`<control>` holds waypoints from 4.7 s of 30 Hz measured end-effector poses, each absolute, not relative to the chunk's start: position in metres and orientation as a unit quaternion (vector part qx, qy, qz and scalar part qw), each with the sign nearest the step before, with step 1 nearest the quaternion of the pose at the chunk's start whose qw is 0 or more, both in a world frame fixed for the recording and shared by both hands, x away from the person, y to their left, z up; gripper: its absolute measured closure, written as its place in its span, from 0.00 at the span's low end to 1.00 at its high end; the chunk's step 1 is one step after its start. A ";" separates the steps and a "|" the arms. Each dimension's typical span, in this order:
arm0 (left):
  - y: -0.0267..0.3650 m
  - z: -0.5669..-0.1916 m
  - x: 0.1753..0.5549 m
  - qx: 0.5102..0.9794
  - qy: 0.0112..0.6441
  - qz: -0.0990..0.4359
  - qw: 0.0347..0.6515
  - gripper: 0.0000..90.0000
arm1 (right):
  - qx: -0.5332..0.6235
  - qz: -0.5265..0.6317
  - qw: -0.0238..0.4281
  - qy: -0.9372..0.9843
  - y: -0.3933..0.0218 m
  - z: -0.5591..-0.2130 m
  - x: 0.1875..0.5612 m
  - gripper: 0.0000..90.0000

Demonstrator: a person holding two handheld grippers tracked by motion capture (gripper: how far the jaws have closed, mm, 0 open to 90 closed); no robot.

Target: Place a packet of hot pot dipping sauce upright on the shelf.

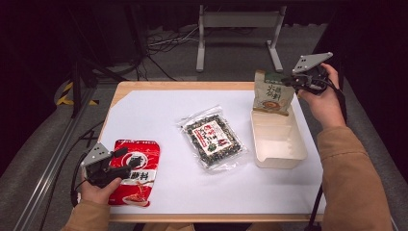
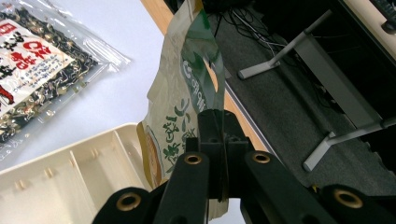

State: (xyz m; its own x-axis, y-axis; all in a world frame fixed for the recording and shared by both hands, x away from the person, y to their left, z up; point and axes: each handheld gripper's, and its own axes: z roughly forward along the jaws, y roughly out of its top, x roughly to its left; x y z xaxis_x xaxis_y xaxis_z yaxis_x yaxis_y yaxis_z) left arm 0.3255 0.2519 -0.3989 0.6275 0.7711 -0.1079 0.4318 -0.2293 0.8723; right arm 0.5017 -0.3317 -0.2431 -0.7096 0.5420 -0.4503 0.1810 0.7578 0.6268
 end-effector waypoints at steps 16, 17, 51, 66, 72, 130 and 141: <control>0.251 -0.399 0.327 0.763 0.394 0.174 0.482 0.39 | 0.208 0.267 0.306 0.890 -0.328 -0.266 0.506 1.00; 0.251 -0.399 0.327 0.763 0.393 0.174 0.482 0.39 | 0.210 0.266 0.303 0.891 -0.329 -0.268 0.506 1.00; 0.248 -0.400 0.332 0.767 0.390 0.167 0.482 0.37 | 0.331 0.296 0.284 0.850 -0.337 -0.284 0.501 0.60; 0.246 -0.399 0.332 0.765 0.393 0.181 0.477 0.29 | 0.316 0.331 0.336 0.823 -0.327 -0.260 0.470 0.46; 0.247 -0.398 0.332 0.762 0.391 0.187 0.480 0.30 | 0.304 0.368 0.326 0.816 -0.314 -0.254 0.448 0.43; 0.255 -0.374 0.337 0.813 0.360 0.168 0.426 0.29 | 0.247 0.464 0.142 0.839 -0.228 -0.336 0.343 0.40; 0.265 -0.363 0.355 0.826 0.359 0.183 0.394 0.29 | 0.243 0.458 0.134 0.845 -0.221 -0.343 0.343 0.39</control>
